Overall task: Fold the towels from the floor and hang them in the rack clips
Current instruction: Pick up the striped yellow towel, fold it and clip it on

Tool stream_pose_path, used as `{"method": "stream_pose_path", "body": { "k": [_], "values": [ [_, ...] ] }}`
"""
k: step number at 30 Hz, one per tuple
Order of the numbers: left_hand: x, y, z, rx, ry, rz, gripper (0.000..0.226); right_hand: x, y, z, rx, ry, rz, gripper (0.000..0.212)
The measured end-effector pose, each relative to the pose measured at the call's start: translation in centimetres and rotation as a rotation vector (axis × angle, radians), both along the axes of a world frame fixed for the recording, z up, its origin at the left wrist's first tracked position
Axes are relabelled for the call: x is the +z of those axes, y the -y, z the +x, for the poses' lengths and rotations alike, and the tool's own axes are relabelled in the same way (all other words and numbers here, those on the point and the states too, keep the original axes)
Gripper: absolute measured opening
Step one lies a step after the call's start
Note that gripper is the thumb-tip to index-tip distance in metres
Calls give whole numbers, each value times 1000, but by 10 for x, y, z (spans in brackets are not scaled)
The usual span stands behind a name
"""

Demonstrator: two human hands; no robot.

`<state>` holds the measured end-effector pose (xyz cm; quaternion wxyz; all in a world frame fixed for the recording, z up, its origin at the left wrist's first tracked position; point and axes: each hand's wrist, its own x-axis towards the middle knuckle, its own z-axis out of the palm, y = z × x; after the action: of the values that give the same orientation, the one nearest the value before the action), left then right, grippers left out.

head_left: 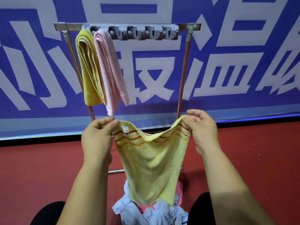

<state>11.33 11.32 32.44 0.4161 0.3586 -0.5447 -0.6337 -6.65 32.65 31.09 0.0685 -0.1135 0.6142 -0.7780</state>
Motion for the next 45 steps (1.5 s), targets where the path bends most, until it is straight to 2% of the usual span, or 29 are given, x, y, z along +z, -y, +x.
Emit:
{"method": "stream_pose_path", "body": {
  "k": [5,10,12,15,18,20,23,24,28,30,33,39,45],
  "values": [
    [-3,-6,-3,-54,-6,14,14,19,6,8,50,-111,149,24],
    [-5,-2,-5,-104,-21,46,17,48,10,16,185,-219,193,24],
    [-3,4,0,-78,-48,66,19,51,2,1,91,-215,278,24],
    [0,10,7,-6,-66,69,19,43,-13,-22,-240,-192,541,20],
    [3,5,-2,-22,-6,12,17,39,-3,-12,-175,-203,608,17],
    [5,-4,-8,-45,-1,-28,15,41,7,0,-92,-203,541,18],
    [10,-16,-12,-65,-51,-92,11,44,15,15,-6,-185,224,21],
    [9,-20,-14,-79,-51,-119,11,41,18,18,28,-166,183,21],
    [-12,-27,-22,-110,13,-37,12,6,31,22,12,15,388,24],
    [-21,-28,-22,-128,38,-9,13,-3,32,25,14,50,384,25],
    [-30,-33,-20,-199,75,-16,11,-3,35,33,135,61,411,26],
    [-30,-46,-20,-293,47,-11,13,7,40,46,316,216,269,22],
    [-35,-52,-19,-370,18,51,14,1,39,55,333,289,212,19]
  ]
}}
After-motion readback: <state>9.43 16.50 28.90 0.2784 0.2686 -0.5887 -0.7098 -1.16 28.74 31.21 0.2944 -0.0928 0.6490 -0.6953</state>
